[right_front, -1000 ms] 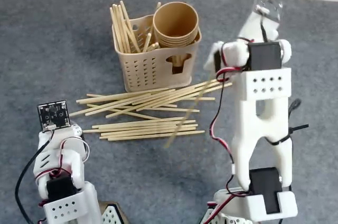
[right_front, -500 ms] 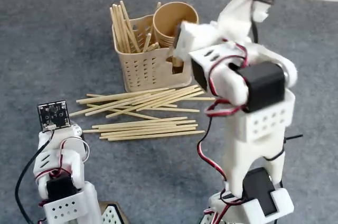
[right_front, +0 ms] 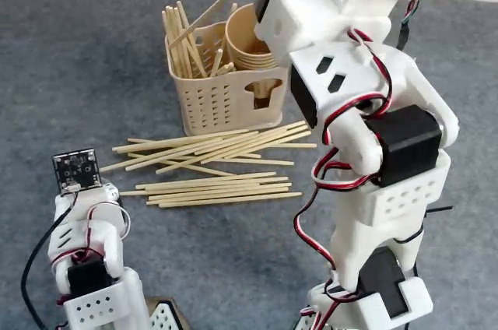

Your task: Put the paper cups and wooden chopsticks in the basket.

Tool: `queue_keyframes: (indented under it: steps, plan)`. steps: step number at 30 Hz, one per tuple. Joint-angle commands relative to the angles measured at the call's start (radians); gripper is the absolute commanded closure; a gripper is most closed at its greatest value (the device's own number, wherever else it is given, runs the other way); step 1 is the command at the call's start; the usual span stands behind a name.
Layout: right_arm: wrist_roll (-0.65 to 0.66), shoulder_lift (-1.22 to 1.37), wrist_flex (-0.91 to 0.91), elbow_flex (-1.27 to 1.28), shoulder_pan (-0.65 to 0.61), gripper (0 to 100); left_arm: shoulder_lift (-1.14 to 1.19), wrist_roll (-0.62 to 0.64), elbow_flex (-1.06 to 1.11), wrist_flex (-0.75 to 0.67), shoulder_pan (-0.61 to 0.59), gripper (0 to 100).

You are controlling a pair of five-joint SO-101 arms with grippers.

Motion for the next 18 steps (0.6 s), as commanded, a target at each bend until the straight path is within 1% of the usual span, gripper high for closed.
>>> queue_keyframes:
  steps: [1,5,9,11,13,16,18]
  plan:
    - [0.061,0.002,-0.03,-0.031,-0.005,99.3,-0.007,-0.008,0.013,-0.02,-0.021,99]
    - [0.071,0.028,0.001,-0.033,-0.008,99.2,-0.007,-0.008,0.013,-0.02,-0.019,99]
    - [0.183,0.082,0.058,-0.033,-0.01,99.1,-0.007,-0.008,0.013,-0.02,-0.021,99]
    - [0.19,0.105,0.084,-0.033,-0.007,98.9,-0.007,-0.008,0.013,-0.02,-0.021,99]
    - [0.187,0.116,0.12,-0.033,-0.01,95.4,-0.007,-0.008,0.013,-0.02,-0.021,99]
    - [0.167,0.117,0.162,-0.038,-0.015,85.4,-0.007,-0.008,0.013,-0.021,-0.021,99]
    - [0.138,0.117,0.18,-0.042,-0.021,81.0,-0.007,-0.008,0.013,-0.021,-0.021,99]
